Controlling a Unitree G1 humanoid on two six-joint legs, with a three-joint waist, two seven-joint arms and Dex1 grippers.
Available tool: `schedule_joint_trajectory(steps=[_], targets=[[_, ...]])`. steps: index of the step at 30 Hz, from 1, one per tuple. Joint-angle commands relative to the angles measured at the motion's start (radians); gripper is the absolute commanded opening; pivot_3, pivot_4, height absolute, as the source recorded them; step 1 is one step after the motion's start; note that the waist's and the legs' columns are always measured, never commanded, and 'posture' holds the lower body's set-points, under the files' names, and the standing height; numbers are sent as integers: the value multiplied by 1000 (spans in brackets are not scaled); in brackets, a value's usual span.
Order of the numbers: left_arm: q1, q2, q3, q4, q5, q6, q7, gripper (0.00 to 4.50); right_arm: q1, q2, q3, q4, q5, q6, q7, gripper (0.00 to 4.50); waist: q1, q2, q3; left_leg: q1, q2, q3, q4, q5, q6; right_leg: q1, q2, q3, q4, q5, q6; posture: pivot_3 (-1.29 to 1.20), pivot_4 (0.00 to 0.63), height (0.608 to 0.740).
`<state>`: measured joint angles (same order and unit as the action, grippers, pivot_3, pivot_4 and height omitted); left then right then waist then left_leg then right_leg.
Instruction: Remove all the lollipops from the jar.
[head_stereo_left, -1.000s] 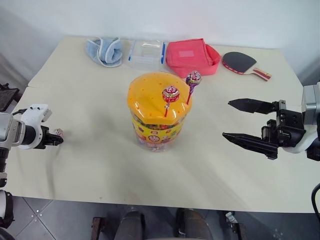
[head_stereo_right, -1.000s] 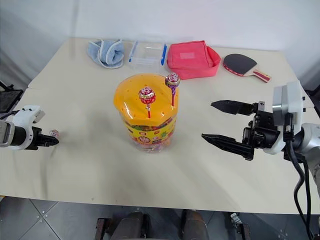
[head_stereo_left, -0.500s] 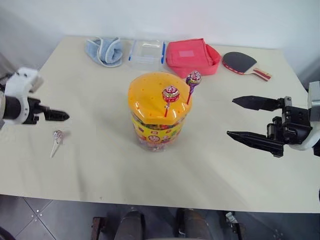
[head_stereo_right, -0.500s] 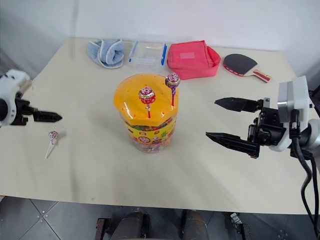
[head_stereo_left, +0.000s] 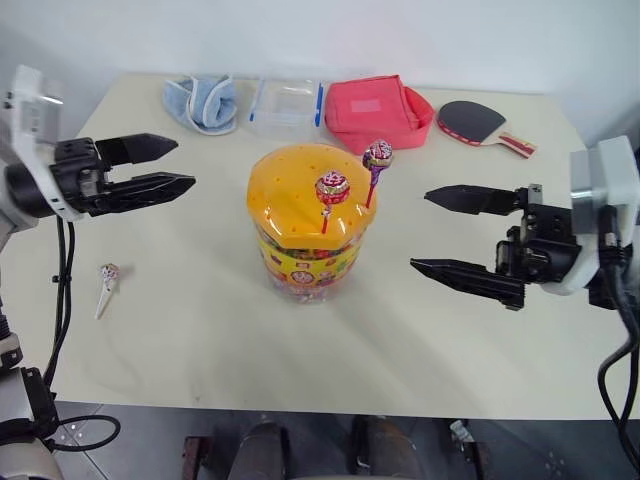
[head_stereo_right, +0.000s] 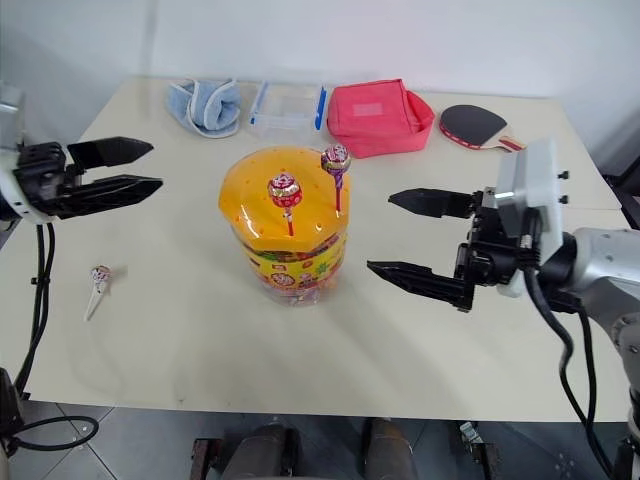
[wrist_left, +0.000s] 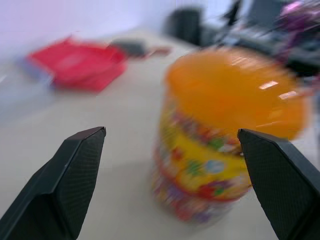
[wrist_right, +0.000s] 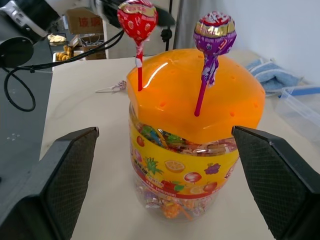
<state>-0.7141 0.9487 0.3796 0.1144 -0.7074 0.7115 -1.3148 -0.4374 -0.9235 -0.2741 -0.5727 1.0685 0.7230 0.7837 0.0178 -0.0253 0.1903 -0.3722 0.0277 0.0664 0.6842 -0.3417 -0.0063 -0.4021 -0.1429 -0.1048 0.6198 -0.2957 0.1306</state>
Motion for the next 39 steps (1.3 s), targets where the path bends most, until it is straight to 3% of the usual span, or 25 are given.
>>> schedule_joint_trajectory(steps=[1, 7, 12, 15, 27, 39], targets=[[21, -4, 7, 34, -53, -53, -135, 4481, -97, 51, 86, 53, -67, -10, -40, 4500, -4, 0, 0, 0, 0, 0, 0, 0, 0, 0, 0, 0, 0, 0, 0, 0, 150, 740], [54, 0, -8, 47, -59, -123, -260, 4481, -245, 132, 184, 175, -155, -2, -32, 4500, -14, 0, 0, -3, 0, 1, 0, 0, 0, -4, 0, 1, 1, 0, 0, 0, 150, 740], [93, 4, -5, 23, -79, -136, -265, 4481, -295, 161, 224, 232, -215, -25, 18, 4500, -19, 0, 0, -6, 0, 1, 0, 0, 0, -7, 0, 0, 1, 0, 0, 0, 150, 740], [113, 2, -1, 2, -92, -139, -250, 4500, -319, 186, 221, 248, -224, -26, 32, 3971, -20, 0, 0, -6, 0, 2, 0, 0, 0, -8, 0, 0, 2, 0, 0, 0, 150, 740], [148, -10, 12, -43, -141, -141, -209, 4500, -396, 213, 204, 247, -213, -3, 66, 54, -21, 0, 0, -6, 1, 2, 0, 0, 0, -8, 0, 0, 2, 0, 0, 0, 150, 740], [119, -28, -16, -15, -135, -154, -229, 4500, -506, 202, 142, 318, -243, -19, 36, 54, -21, 0, 0, -6, 1, 2, 0, 0, 0, -8, 1, 0, 2, 0, 0, 0, 150, 740]])
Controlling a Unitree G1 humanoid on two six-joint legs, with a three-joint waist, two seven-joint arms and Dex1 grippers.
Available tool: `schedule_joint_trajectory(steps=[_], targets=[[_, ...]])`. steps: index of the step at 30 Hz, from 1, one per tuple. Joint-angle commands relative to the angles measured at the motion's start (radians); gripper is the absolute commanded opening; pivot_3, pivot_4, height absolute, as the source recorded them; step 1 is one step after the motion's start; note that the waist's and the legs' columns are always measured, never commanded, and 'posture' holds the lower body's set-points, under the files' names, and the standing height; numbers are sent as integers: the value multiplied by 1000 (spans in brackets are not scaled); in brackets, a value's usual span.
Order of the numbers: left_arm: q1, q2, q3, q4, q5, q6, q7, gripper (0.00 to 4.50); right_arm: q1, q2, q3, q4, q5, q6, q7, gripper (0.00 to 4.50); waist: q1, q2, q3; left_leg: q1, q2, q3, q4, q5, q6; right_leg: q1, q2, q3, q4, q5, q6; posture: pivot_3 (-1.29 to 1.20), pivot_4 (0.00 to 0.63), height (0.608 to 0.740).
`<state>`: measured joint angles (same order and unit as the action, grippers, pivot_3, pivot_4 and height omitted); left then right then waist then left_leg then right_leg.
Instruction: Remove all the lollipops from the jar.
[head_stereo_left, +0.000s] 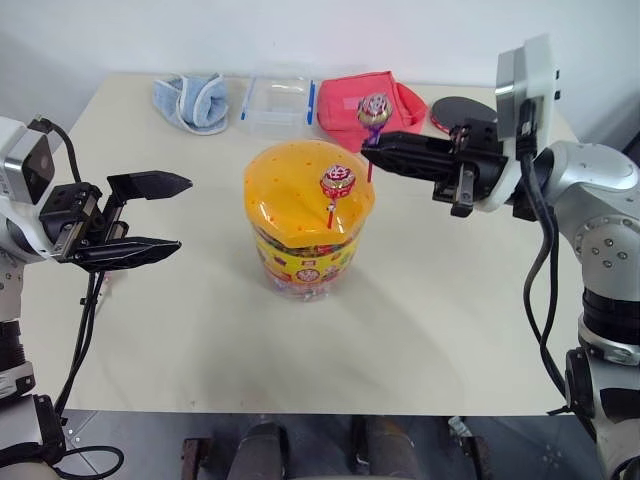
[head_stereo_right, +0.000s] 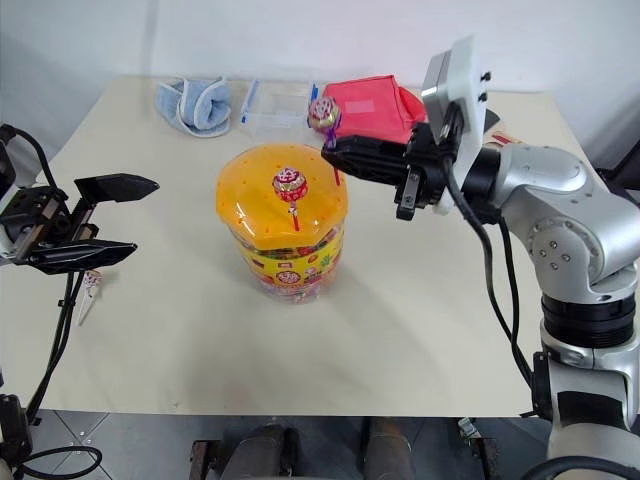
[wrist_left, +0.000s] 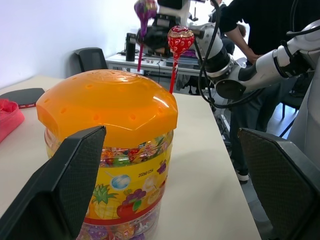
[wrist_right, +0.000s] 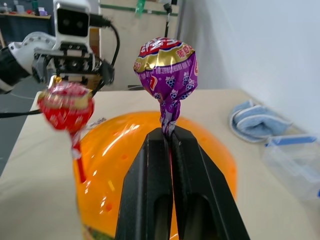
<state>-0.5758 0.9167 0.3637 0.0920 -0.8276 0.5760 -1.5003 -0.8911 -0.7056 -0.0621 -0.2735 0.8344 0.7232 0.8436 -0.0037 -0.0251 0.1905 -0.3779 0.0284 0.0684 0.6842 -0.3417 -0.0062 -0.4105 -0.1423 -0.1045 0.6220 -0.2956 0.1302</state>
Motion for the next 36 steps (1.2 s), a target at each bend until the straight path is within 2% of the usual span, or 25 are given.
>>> schedule_joint_trajectory(steps=[1, 3, 7, 11, 15, 23, 30, 34, 36], targets=[[-23, 7, -6, 15, -12, -21, -55, 4500, -69, -31, -87, 39, -18, -12, -40, 54, 0, 0, 0, 0, 0, 0, 0, 0, 0, 0, 0, 0, 0, 0, 0, 0, 150, 740], [-27, 10, -13, 23, -11, -24, -66, 4500, -87, -49, -104, 61, -29, -1, -54, 54, 0, 0, 0, 0, 0, 0, 0, 0, 0, 0, 0, 0, 0, 0, 0, 0, 150, 740], [-19, 28, -16, 42, -8, -36, -81, 4500, -56, -193, -132, 102, -53, 159, -97, 54, 4, 0, 0, 0, 0, 0, 0, 0, 0, 0, 0, 0, 0, 0, 0, 0, 150, 740], [13, 25, 9, 28, 3, -60, -28, 4500, 82, -339, -161, 97, -67, 328, -122, 54, 4, 0, 0, -1, 0, 0, 0, 0, 1, 0, 0, 0, -1, 0, 0, 0, 150, 740], [41, 15, 37, -3, -23, -53, -4, 4500, 222, -379, -187, 100, -95, 444, -192, 54, -3, 1, 0, -1, 0, 1, 0, 0, 1, -1, 0, 0, -1, 0, 0, 0, 150, 740], [69, -3, 53, -41, -42, -43, 9, 4500, 369, -329, -91, 188, -223, 529, -310, 54, 1, 1, 0, -1, 0, 2, 0, 0, 1, -1, 0, 1, 0, 0, 0, 0, 150, 740], [77, 16, 66, -46, -53, -38, 3, 4500, 327, -228, -35, 372, -335, 496, -362, 54, 0, 1, 1, -1, 0, 2, 0, 0, 1, -2, 0, 1, 0, 0, 0, 0, 150, 740], [87, 18, 71, -58, -56, -32, 5, 4500, 325, -204, -42, 389, -357, 488, -357, 54, 0, 2, 1, -1, 0, 2, 0, 0, 1, -1, 0, 1, 0, 0, 0, 0, 150, 740], [86, 18, 71, -58, -56, -30, 5, 4500, 327, -203, -47, 380, -364, 490, -353, 514, 0, 2, 1, -1, 0, 2, 0, 0, 0, -1, 0, 1, 0, 0, 0, 0, 150, 740]])
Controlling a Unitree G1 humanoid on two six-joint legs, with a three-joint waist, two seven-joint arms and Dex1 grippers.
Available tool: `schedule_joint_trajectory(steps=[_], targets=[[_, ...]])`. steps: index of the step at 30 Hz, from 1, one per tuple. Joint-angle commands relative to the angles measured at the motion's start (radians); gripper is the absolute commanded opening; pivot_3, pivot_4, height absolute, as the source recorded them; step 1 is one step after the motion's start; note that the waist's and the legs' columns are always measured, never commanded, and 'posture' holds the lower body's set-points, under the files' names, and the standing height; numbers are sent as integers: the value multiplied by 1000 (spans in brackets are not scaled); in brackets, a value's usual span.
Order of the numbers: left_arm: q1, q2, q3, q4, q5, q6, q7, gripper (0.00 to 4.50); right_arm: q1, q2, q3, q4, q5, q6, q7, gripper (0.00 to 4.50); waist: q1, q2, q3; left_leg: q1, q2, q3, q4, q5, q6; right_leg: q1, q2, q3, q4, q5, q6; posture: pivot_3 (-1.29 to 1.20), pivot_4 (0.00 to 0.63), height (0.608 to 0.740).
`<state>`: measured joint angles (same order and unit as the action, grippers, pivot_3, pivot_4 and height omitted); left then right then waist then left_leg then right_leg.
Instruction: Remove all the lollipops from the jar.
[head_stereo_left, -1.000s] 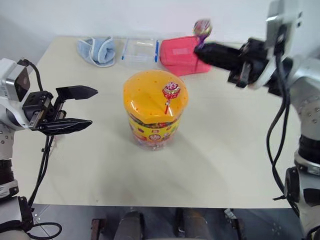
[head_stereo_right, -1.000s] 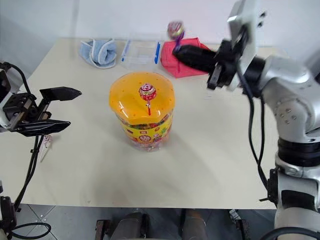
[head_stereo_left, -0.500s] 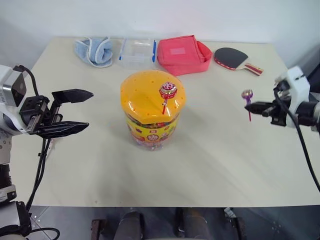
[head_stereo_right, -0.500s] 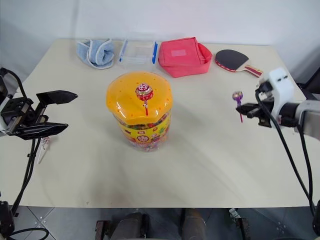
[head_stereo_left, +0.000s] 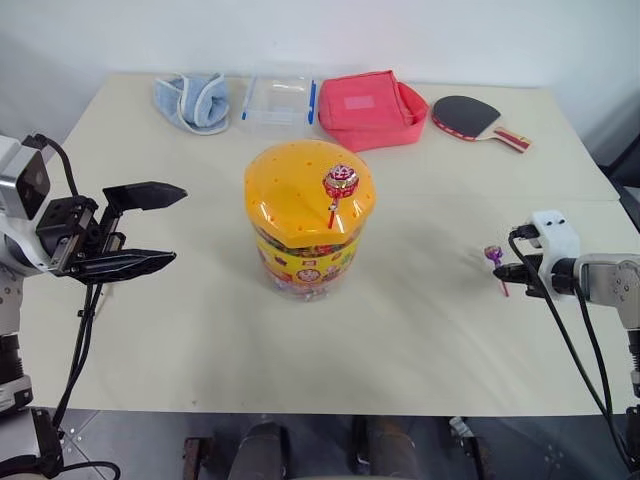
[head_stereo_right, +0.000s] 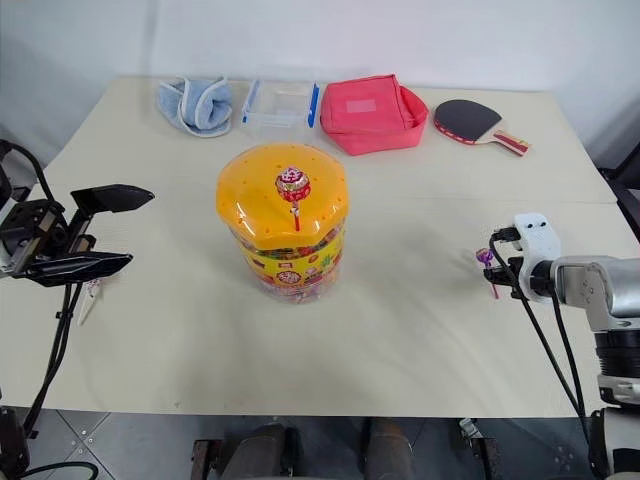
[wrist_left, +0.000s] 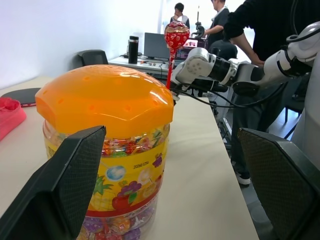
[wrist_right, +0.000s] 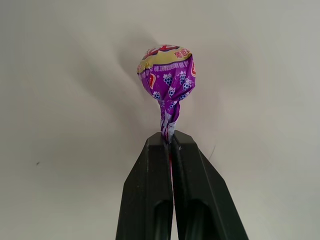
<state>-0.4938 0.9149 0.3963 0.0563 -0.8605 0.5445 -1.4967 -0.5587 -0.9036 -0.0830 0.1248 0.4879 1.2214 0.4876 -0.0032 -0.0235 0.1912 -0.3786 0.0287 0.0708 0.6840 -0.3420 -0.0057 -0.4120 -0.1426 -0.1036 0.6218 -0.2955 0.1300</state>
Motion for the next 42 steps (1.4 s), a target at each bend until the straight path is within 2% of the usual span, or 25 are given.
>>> schedule_joint_trajectory(steps=[1, 5, 9, 12, 15, 18, 24, 30, 37, 40, 42], targets=[[2, 19, 37, -20, -22, 1, 1, 4500, -3, -10, -32, -35, -15, -4, 10, 773, 0, 0, 0, 0, 0, 0, 0, 0, 0, 0, 0, 0, 0, 0, 0, 0, 150, 740], [-9, 20, 29, -6, -16, -2, -6, 4500, 20, -43, -74, -151, 24, 40, 43, 2111, 1, 0, 0, 0, 0, 0, 0, 0, 0, 0, 0, 0, 0, 0, 0, 0, 150, 740], [-27, 17, 16, 12, -9, -8, -14, 4500, 104, -110, -136, -345, 97, 80, 127, 3469, 4, 0, 0, 0, 0, 0, 0, 0, 0, 0, 0, 0, 0, 0, 0, 0, 150, 740], [-44, 15, 4, 30, -5, -14, -21, 4500, 166, -139, -268, -541, 206, 87, 207, 4482, 6, 0, 0, 0, 0, -1, 0, 0, 0, 1, 0, 0, 0, 0, 0, 0, 150, 740], [-57, 14, -6, 43, 1, -18, -26, 4500, 145, -116, -367, -639, 319, 96, 244, 4482, 3, 0, 0, 0, 0, -1, 0, 0, 0, 1, 0, 0, 0, 0, 0, 0, 150, 740], [-77, 9, -20, 57, 5, -22, -28, 4500, 72, -80, -408, -711, 472, 99, 257, 4482, -1, 0, 0, 1, 0, -1, 0, 0, 0, 1, 0, 0, 0, 0, 0, 0, 150, 740], [-124, -2, -56, 93, 17, -38, -38, 4500, -159, 74, -246, -724, 571, -1, 200, 4482, 0, 0, 0, 1, 1, -1, 0, 0, -1, 1, 1, 1, 0, 1, -1, 0, 150, 740], [-140, -5, -67, 99, 19, -42, -38, 4500, -248, 155, -67, -687, 535, -100, 249, 4482, 1, 0, 0, 0, 0, -1, 0, 0, -1, 0, 1, 0, 0, 1, -1, 0, 150, 740], [-118, 6, -49, 77, 8, -35, -26, 4500, -311, 206, 49, -624, 477, -227, 345, 4482, 0, 0, 0, 0, 0, -1, 0, 0, -1, 0, 1, 0, 0, 1, -1, 0, 150, 740], [-111, 5, -45, 70, 6, -33, -21, 4500, -324, 222, 74, -596, 467, -249, 373, 3883, -1, 0, 0, 0, 1, -1, 0, 0, -1, 0, 2, 0, 0, 1, -1, 0, 150, 740], [-105, 4, -42, 63, 4, -32, -18, 4500, -336, 234, 89, -578, 458, -263, 379, 3229, -1, 0, 0, 0, 1, -1, 0, 0, -1, 0, 2, 0, 0, 1, -1, 0, 150, 740]])
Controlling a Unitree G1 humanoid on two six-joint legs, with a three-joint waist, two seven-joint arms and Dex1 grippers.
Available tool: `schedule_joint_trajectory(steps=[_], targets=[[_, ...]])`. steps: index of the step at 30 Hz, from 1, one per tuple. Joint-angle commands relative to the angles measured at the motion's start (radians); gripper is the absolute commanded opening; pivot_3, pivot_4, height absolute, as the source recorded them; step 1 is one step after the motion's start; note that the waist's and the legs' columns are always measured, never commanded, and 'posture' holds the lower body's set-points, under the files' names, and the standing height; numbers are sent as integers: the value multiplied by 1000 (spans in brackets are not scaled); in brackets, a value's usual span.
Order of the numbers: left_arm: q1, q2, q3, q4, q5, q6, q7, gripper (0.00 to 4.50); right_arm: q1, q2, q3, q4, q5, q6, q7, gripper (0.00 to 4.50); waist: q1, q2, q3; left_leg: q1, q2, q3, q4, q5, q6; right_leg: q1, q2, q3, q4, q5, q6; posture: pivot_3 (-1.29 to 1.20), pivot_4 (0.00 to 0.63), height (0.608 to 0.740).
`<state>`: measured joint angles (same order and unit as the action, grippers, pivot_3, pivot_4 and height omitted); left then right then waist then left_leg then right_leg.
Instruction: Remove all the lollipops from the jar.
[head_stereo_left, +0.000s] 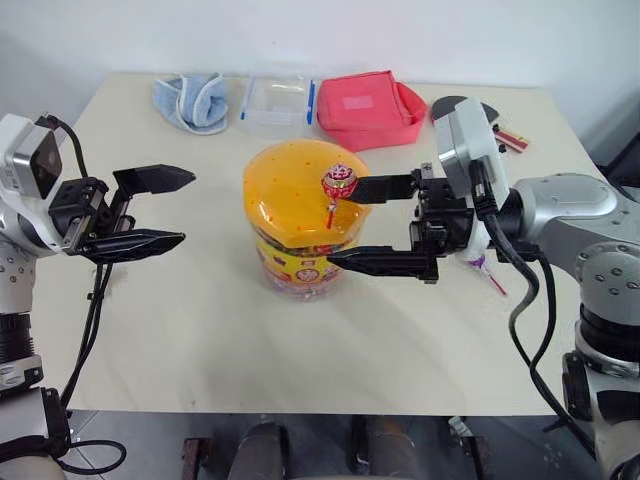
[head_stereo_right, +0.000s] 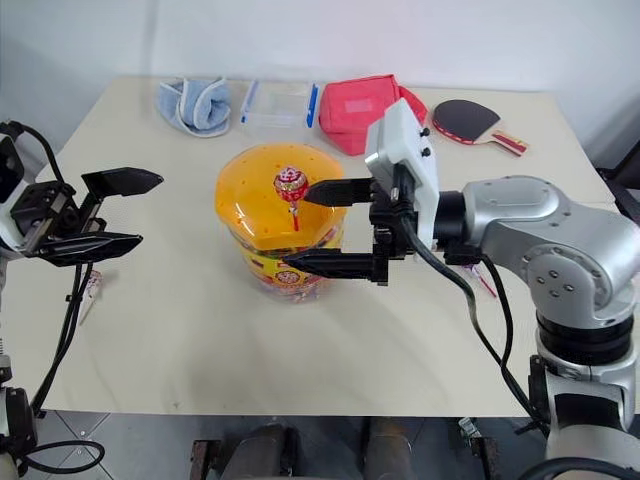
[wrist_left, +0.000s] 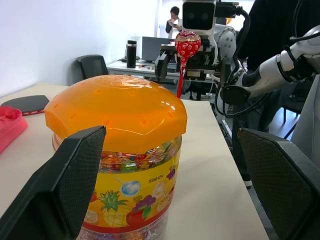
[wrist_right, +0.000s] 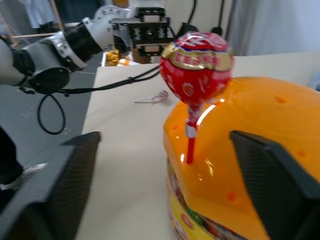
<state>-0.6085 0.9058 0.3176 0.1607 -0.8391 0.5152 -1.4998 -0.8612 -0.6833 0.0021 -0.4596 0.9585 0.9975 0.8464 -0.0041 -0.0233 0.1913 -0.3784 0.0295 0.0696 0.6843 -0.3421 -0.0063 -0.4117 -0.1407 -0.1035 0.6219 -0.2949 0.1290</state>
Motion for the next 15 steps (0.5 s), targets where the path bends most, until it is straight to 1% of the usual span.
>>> schedule_joint_trajectory(steps=[1, 7, 8, 9, 10, 13, 15], targets=[[13, 13, 38, -44, -19, -1, -13, 4500, -41, 23, 12, 16, -20, -46, 22, 2876, -2, 0, 0, 0, 0, 0, 0, 0, 0, 0, 0, 0, 0, 0, 0, 0, 150, 740], [20, 6, 47, -55, -19, 2, -5, 4500, -83, 53, 46, 55, -66, -82, 38, 855, -1, 0, 0, 0, 0, 0, 0, 0, 0, 0, 0, 0, 0, 0, 0, 0, 150, 740], [18, 4, 46, -54, -17, 1, -5, 4500, -91, 58, 51, 64, -75, -90, 41, 428, -1, 0, 0, 0, 0, 0, 0, 0, 0, 0, 0, 0, 0, 0, 0, 0, 150, 740], [17, 2, 44, -52, -16, -1, -6, 4500, -98, 62, 56, 73, -85, -99, 45, 165, -1, 0, 0, 0, 0, 0, 0, 0, 0, 0, 0, 0, 0, 0, 0, 0, 150, 740], [13, -2, 41, -50, -16, -3, -6, 4500, -109, 68, 60, 85, -98, -109, 50, 75, -1, 0, 0, 0, 0, 0, 0, 0, 0, 0, 0, 0, 0, 0, 0, 0, 150, 740], [4, -9, 35, -43, -15, -5, -12, 4500, -145, 81, 62, 125, -129, -137, 67, 75, -4, 0, 0, 0, 0, 0, 0, 0, 0, 0, 0, 0, 0, 0, 0, 0, 150, 740], [-1, -10, 31, -37, -13, -5, -19, 4500, -173, 94, 35, 162, -125, -148, 67, 75, -5, 0, 0, 0, 0, 0, 0, 0, 0, -1, 0, 0, 0, 0, 0, 0, 150, 740]])
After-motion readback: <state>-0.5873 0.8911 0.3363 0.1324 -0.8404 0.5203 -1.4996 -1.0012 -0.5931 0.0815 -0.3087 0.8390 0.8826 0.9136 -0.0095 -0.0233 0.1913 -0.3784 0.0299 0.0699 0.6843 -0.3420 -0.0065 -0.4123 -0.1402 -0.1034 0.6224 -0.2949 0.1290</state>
